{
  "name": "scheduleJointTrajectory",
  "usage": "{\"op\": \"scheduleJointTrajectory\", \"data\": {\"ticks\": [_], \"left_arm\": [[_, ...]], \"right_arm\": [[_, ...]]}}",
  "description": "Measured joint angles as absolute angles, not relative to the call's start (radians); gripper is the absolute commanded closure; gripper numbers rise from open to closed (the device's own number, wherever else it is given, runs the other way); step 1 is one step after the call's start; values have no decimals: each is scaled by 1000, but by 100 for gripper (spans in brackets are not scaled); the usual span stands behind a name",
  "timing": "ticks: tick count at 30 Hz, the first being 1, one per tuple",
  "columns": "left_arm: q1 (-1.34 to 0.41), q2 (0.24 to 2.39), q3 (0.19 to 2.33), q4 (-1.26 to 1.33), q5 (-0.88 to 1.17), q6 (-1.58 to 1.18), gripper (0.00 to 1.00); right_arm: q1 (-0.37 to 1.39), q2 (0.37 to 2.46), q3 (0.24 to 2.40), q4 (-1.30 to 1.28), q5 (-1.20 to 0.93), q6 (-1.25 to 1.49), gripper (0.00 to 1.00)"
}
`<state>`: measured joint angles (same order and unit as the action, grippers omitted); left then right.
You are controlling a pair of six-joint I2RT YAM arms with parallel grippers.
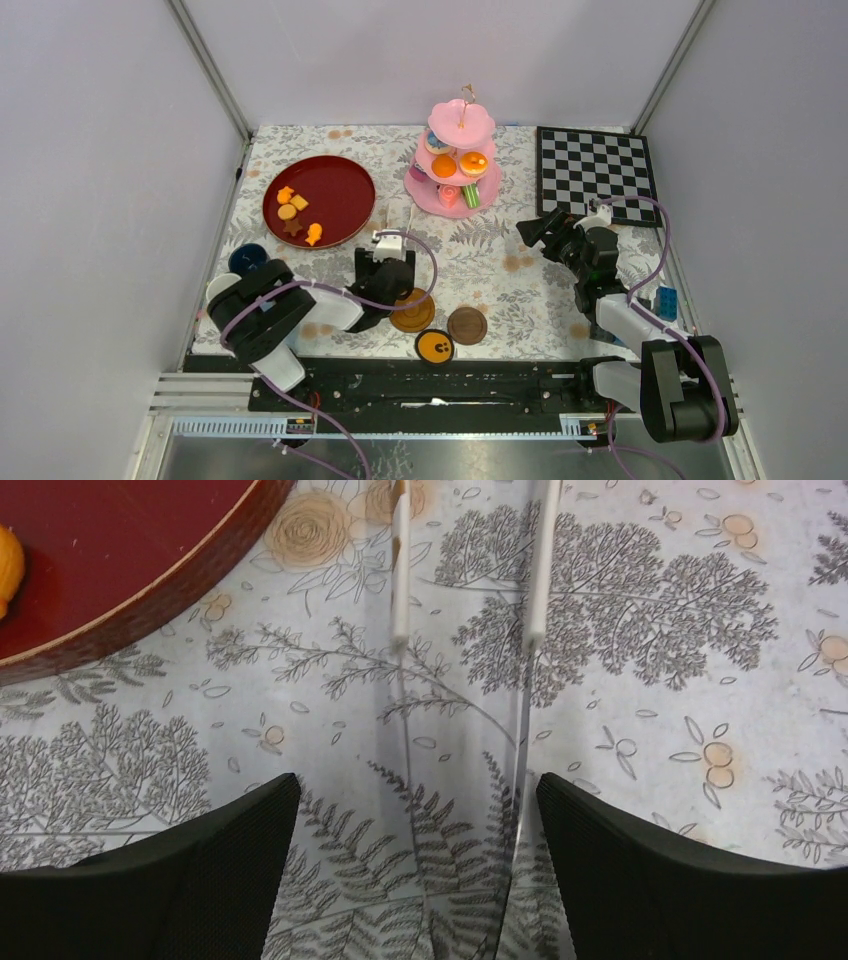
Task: Serve the afternoon tea
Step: Pick up the clamp from the center of the board.
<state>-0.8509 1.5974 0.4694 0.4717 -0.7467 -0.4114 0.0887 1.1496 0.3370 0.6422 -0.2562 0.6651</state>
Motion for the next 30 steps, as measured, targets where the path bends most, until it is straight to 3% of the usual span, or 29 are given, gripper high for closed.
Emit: {"op": "scheduleJointTrajectory", "data": {"ticks": [14,30], "left_arm": [[-845,1772,529,710,-748,-371,43],[-819,1630,600,452,-710,-374,51]], "right_arm": [[89,1159,337,643,-256,665,2],[89,1161,334,645,-256,672,2]]}}
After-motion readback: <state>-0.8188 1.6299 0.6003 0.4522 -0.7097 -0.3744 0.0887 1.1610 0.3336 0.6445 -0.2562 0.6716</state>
